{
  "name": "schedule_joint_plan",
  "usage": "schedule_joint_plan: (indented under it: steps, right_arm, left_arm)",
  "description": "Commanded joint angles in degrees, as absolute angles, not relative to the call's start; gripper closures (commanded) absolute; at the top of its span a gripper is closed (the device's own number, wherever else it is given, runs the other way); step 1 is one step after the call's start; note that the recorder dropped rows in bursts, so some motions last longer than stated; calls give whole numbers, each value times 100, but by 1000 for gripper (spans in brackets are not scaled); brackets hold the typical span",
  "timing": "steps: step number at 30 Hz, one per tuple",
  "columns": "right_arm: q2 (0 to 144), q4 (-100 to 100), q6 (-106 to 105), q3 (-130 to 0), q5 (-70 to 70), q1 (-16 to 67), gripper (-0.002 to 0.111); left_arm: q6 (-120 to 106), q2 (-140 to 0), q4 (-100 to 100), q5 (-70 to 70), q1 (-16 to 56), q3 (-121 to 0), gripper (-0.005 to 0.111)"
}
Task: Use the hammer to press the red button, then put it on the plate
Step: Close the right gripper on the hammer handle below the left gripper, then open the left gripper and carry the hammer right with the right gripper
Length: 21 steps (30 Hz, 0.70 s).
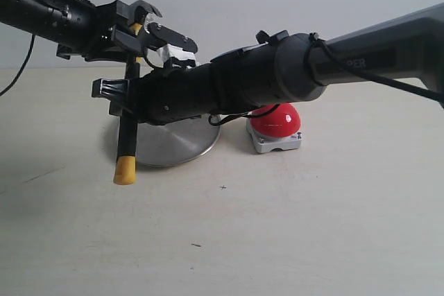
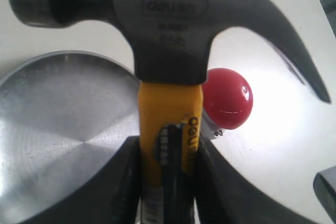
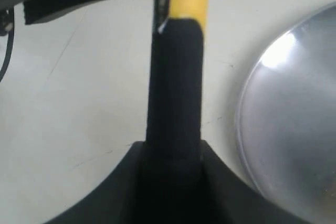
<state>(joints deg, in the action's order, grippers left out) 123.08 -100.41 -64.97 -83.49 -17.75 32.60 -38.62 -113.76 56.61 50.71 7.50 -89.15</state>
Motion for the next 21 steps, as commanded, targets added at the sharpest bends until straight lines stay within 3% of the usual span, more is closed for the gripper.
schedule_joint_plan:
  steps: [1, 10, 12, 19, 21]
  right_arm:
    - [12287, -9995, -6476, -8389, -1773, 3261, 108]
    - [12287, -9995, -6572, -8389, -1793, 3261, 108]
    - [12287, -9995, -6585, -8389, -1793, 3261, 108]
    - [12287, -9995, -6702, -8389, -1845, 3261, 108]
    - [12287, -9995, -6702, -8389, -1833, 3261, 108]
  left_arm:
    - [-3893, -11285, 5922, 5021, 759, -8942, 107]
    - [-3893, -11285, 5935, 5025, 759, -8942, 105]
    - [-3893, -11285, 5935, 5025, 759, -8942, 98]
    - [-4173, -11285, 5935, 4972, 759, -8942, 52]
    - [-4195, -11285, 5935, 4960, 747, -8942, 44]
